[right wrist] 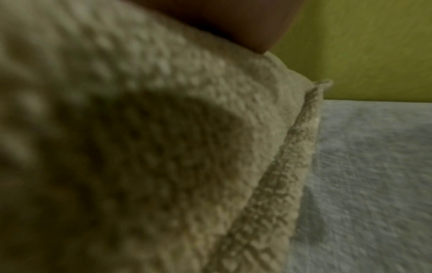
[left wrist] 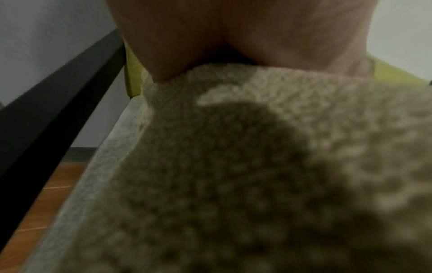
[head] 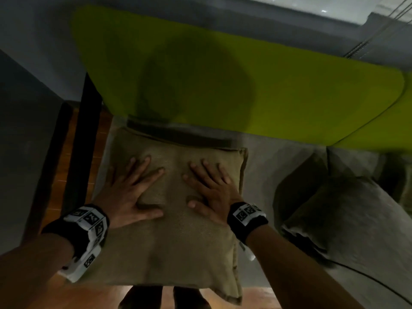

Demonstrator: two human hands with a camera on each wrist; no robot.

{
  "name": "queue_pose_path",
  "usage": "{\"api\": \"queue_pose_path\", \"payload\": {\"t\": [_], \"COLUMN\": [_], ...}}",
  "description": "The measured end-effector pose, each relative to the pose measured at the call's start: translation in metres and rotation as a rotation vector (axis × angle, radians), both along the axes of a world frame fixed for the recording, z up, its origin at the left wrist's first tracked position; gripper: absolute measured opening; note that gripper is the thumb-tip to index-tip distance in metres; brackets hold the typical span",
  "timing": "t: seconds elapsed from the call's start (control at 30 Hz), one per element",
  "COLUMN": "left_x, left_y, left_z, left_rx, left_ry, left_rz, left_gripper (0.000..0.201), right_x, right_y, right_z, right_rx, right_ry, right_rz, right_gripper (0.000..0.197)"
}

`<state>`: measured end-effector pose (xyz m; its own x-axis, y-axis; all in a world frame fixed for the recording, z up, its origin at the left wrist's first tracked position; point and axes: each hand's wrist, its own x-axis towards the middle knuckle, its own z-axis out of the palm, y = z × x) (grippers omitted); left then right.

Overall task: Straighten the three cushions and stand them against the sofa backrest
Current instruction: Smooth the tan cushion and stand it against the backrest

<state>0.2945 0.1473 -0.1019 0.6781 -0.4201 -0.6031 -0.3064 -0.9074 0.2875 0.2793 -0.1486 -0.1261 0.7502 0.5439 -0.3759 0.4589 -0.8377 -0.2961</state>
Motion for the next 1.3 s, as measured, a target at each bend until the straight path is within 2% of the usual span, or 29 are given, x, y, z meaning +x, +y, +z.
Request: {"api": "queue_pose_path", "payload": {"t": [0.13,0.23,0.3,0.37,0.47,0.53,0.6,0.67,0.73,0.77,0.83,0.9,0.97,1.03,1.17,1.3], "left_x": [0.008,0.01,0.01,0.011,0.017,0.017,0.016,0.022,0.039,0.048,0.066,0.077,0.08,0.081,0.086,0.095], "left_y": [-0.002,-0.008,-0.011,-0.013,-0.014,-0.013,-0.008,-0.003,0.0,0.0,-0.006,-0.014,-0.016,-0.01,-0.002,-0.004], "left_z": [-0.012,-0.017,-0.018,-0.019,-0.019,-0.016,-0.008,0.01,0.029,0.034,0.037,0.022,-0.001,-0.017,-0.024,-0.024], "left_rx": [0.01,0.034,0.057,0.07,0.072,0.062,0.03,-0.058,-0.191,-0.254,-0.332,-0.331,-0.213,-0.153,-0.111,-0.045], "left_ry": [0.026,0.036,0.05,0.066,0.087,0.082,0.062,0.027,-0.087,-0.153,-0.168,-0.097,0.01,0.107,0.271,0.367], "left_rz": [0.019,0.004,-0.019,-0.032,-0.045,-0.059,-0.065,-0.06,-0.105,-0.134,-0.217,-0.291,-0.31,-0.2,0.066,0.222], "left_gripper": [0.111,0.113,0.113,0.112,0.112,0.111,0.108,0.094,0.07,0.062,0.058,0.061,0.062,0.064,0.071,0.081], "right_x": [0.015,0.025,0.031,0.036,0.051,0.06,0.064,0.062,0.052,0.046,0.04,0.04,0.044,0.05,0.062,0.069], "right_y": [-0.01,-0.029,-0.052,-0.073,-0.083,-0.076,-0.064,-0.048,-0.029,-0.021,-0.013,-0.017,-0.028,-0.039,-0.051,-0.062], "right_z": [-0.017,-0.028,-0.04,-0.052,-0.052,-0.035,-0.008,0.02,0.032,0.03,0.016,-0.001,-0.018,-0.029,-0.044,-0.056], "right_rx": [0.04,0.092,0.122,0.064,-0.053,-0.055,0.017,0.177,0.288,0.293,0.262,0.244,0.229,0.188,0.127,0.202], "right_ry": [0.091,0.219,0.376,0.456,0.502,0.472,0.261,-0.02,-0.17,-0.165,-0.063,0.004,0.051,0.18,0.415,0.553], "right_rz": [-0.087,-0.27,-0.454,-0.518,-0.51,-0.568,-0.608,-0.469,-0.168,-0.032,0.091,0.085,0.032,-0.054,-0.258,-0.436], "right_gripper": [0.077,0.08,0.077,0.077,0.085,0.091,0.093,0.082,0.068,0.066,0.068,0.071,0.072,0.075,0.076,0.077]}}
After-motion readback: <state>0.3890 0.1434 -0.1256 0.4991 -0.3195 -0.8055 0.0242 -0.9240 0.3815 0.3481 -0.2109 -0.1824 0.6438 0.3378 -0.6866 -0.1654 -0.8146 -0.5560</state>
